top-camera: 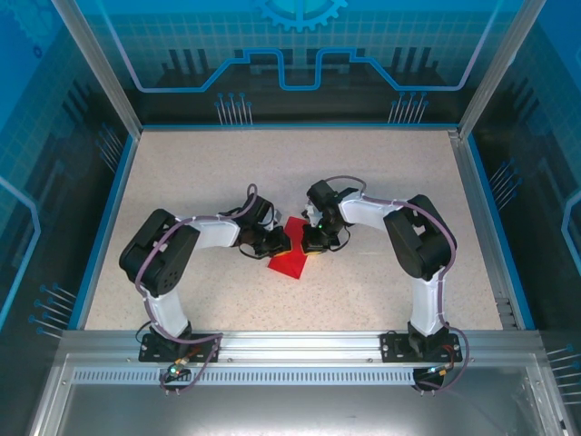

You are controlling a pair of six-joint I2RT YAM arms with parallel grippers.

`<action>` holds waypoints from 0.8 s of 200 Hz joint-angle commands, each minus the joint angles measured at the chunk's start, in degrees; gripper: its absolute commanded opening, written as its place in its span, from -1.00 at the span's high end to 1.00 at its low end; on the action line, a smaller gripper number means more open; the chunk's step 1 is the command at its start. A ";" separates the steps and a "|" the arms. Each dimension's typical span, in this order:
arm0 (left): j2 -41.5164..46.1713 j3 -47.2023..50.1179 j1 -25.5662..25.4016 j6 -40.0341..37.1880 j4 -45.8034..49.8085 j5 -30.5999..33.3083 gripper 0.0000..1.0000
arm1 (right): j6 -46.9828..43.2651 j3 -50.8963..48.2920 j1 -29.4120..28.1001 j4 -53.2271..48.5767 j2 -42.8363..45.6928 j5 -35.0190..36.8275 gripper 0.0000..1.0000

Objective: Fold a paper plane with a square sheet of paper (pick it up from the middle)
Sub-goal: Fold the triangle a second time at the center of the table.

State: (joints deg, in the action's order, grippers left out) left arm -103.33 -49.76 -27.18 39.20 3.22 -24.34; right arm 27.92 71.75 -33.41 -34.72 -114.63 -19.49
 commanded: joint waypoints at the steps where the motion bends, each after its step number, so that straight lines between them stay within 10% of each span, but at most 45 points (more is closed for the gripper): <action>1: 0.73 2.09 3.43 2.42 0.40 5.74 0.73 | -1.44 -4.07 -0.25 -4.35 -7.63 16.15 0.87; 94: 1.99 -8.09 4.33 -3.89 8.75 9.22 0.73 | -0.98 -4.77 -0.22 -3.50 -7.72 15.69 0.88; 160: 3.38 -3.52 0.11 -0.79 2.69 -0.92 0.75 | -0.85 -4.76 -0.25 -3.37 -7.63 15.00 0.88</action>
State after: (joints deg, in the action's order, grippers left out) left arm -100.42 -55.00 -24.34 37.56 6.48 -20.67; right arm 27.35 71.64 -33.41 -34.87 -114.76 -19.51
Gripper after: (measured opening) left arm 0.133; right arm 0.063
